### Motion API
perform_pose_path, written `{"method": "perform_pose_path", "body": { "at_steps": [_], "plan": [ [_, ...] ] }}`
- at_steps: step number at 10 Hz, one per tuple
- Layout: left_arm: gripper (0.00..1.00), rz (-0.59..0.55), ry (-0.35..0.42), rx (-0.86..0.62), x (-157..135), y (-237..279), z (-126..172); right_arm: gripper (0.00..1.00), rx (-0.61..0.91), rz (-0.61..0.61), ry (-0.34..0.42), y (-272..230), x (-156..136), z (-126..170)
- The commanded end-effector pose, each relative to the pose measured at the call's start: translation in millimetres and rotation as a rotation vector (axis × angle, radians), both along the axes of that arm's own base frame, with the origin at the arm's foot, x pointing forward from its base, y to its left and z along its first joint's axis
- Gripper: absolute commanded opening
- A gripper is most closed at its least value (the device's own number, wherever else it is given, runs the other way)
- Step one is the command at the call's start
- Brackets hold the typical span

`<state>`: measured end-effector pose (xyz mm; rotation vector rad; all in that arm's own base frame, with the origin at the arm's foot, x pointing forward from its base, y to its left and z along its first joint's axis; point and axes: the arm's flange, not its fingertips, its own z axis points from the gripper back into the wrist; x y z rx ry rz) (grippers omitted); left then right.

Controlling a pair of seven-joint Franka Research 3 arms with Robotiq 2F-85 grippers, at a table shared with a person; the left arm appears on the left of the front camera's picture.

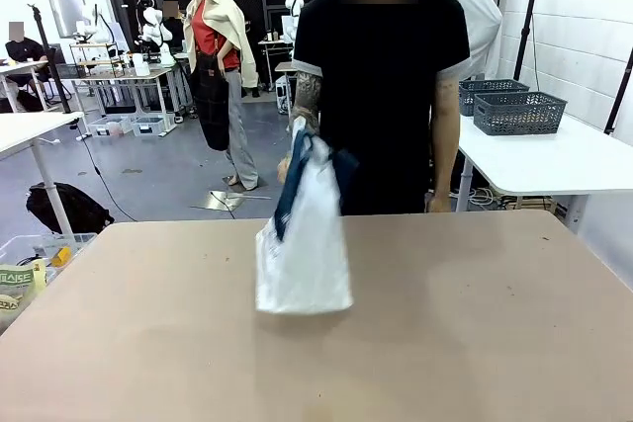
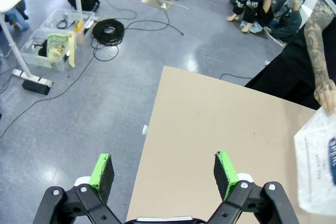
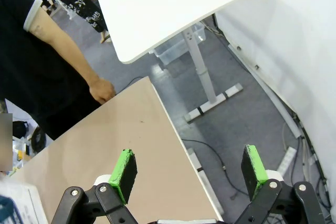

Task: Transfer purchased items from the store into the shopping bag.
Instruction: Open the Reusable shopping bag in the center of the table.

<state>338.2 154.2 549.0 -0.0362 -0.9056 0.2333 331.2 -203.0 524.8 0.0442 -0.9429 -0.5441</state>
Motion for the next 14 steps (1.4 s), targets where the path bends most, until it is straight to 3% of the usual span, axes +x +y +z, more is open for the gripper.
{"method": "perform_pose_path", "body": {
  "at_steps": [1,14],
  "plan": [
    [1.0,0.013,0.004,-0.015,-1.4,-0.4,0.8,1.0,0.006,-0.005,0.005,0.3,-0.6,-0.2],
    [1.0,0.013,0.004,-0.015,-1.4,-0.4,0.8,1.0,0.006,-0.005,0.005,0.3,-0.6,-0.2]
  ]
}}
